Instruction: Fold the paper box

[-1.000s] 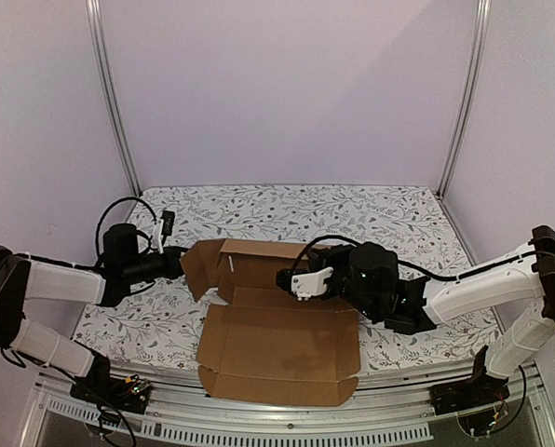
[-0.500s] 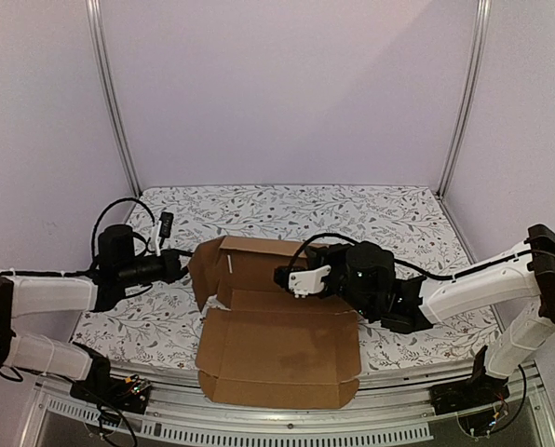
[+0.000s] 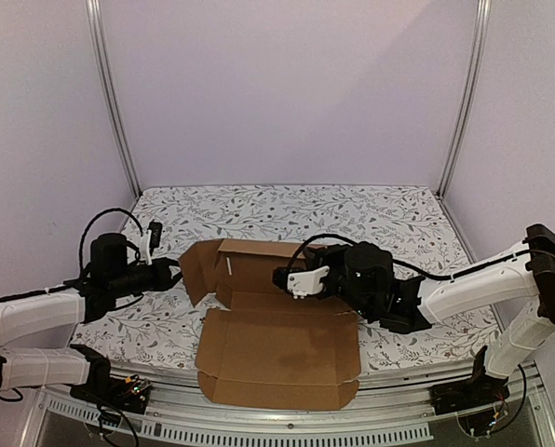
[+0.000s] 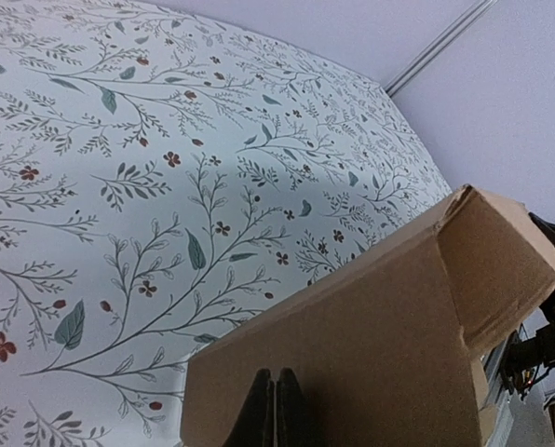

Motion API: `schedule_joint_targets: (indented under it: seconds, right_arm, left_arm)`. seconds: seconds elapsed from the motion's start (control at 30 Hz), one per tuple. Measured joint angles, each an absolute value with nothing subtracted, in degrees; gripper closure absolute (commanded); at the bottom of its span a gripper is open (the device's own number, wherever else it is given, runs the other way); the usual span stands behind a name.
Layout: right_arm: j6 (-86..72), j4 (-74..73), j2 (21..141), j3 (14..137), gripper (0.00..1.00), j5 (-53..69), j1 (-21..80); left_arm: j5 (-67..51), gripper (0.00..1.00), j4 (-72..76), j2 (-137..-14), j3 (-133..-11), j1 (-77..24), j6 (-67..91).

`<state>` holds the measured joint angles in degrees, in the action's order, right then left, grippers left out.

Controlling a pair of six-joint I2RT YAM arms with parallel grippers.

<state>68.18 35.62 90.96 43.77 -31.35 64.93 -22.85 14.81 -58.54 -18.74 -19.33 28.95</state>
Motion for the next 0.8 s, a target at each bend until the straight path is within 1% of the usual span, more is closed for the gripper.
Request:
schedule_joint_targets:
  seconds: [0.2, 0.47, 0.8]
  right_arm:
    - [68.2, 35.6, 91.2, 44.0, 1.00, -31.4, 65.0]
    - [68.1, 35.6, 91.3, 44.2, 1.00, -31.8, 65.3]
    - [67.9, 35.6, 91.7, 44.5, 1.00, -32.5, 65.4]
  left_arm:
    - [-23.6, 0.94, 13.8, -58.5, -18.6, -19.4, 29.2]
    - [-27.0, 0.97, 15.3, -60.8, -18.6, -20.6, 29.6]
    - [-27.9, 0.98, 16.3, -62.2, -18.6, -21.8, 29.6]
